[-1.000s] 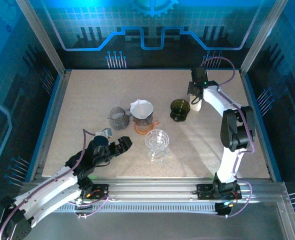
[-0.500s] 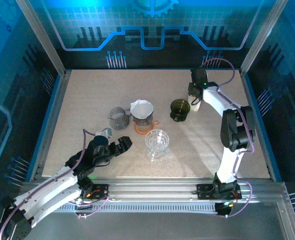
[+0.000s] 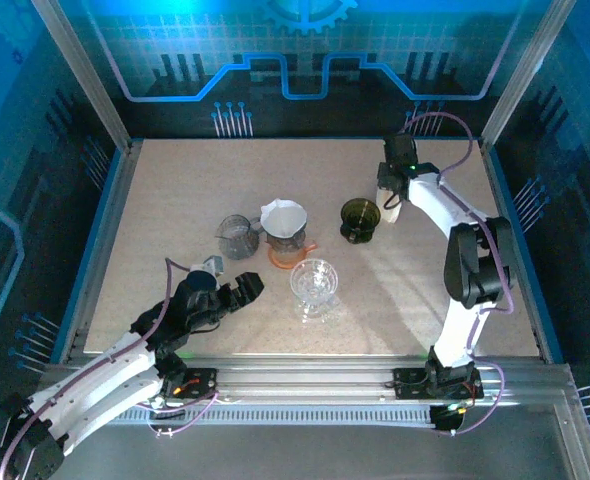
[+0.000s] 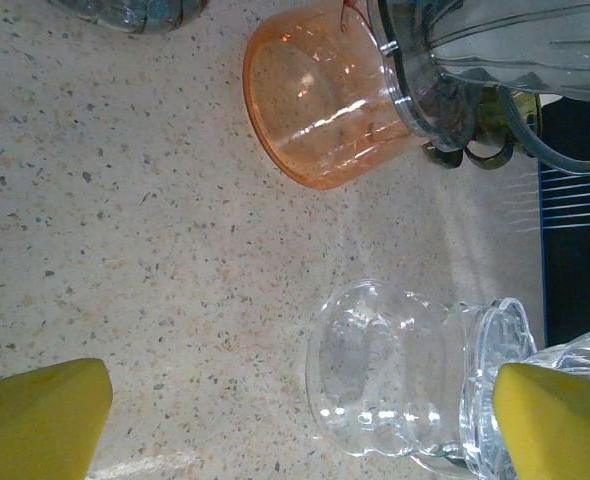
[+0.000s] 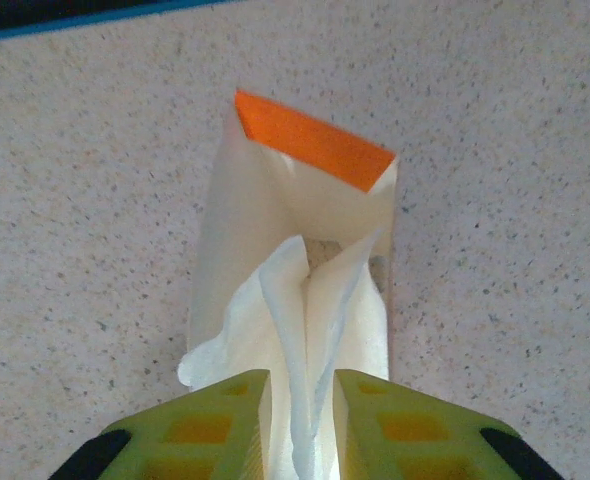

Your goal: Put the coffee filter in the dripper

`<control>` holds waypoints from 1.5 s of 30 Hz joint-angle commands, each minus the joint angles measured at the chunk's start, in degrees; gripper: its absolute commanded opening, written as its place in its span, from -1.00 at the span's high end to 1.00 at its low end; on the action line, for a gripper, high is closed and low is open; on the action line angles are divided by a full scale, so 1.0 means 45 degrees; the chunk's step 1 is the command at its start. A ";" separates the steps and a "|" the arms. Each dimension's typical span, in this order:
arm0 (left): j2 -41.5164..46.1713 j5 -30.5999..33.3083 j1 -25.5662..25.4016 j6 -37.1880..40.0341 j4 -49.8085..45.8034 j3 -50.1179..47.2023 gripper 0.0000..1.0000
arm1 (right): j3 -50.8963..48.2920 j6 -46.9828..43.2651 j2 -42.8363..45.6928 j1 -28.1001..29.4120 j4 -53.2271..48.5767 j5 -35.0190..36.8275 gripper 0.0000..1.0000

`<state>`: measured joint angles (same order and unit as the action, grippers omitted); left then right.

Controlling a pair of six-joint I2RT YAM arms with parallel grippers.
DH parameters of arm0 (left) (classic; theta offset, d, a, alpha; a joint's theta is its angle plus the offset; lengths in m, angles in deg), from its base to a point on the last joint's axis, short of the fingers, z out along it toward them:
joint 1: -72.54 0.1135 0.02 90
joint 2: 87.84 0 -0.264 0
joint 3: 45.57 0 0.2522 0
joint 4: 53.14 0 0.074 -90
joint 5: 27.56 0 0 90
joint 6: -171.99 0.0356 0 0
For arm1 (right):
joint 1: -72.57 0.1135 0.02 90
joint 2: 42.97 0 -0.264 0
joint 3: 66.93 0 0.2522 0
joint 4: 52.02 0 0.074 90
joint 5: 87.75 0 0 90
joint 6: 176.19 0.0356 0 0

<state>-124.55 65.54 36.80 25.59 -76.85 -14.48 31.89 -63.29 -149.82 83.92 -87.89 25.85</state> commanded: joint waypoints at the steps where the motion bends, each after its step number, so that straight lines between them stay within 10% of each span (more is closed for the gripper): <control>1: -0.0031 -0.0238 0.0100 0.0234 0.0348 0.0263 -0.98 | -0.0065 0.0049 0.0537 0.0183 0.0200 0.0262 0.52; 34: 0.0148 -0.0455 0.0419 0.0136 0.0215 0.0041 -0.98 | 0.1590 0.2941 -0.1458 0.0195 -0.2030 0.1253 0.60; 45: 0.0538 -0.0473 0.0507 0.0119 0.0025 -0.0069 -0.98 | 0.1347 0.2524 -0.0927 0.0238 -0.1616 0.1463 1.00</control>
<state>-122.98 64.09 38.48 25.44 -76.87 -14.48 37.70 -51.66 -155.94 84.25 -96.13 30.61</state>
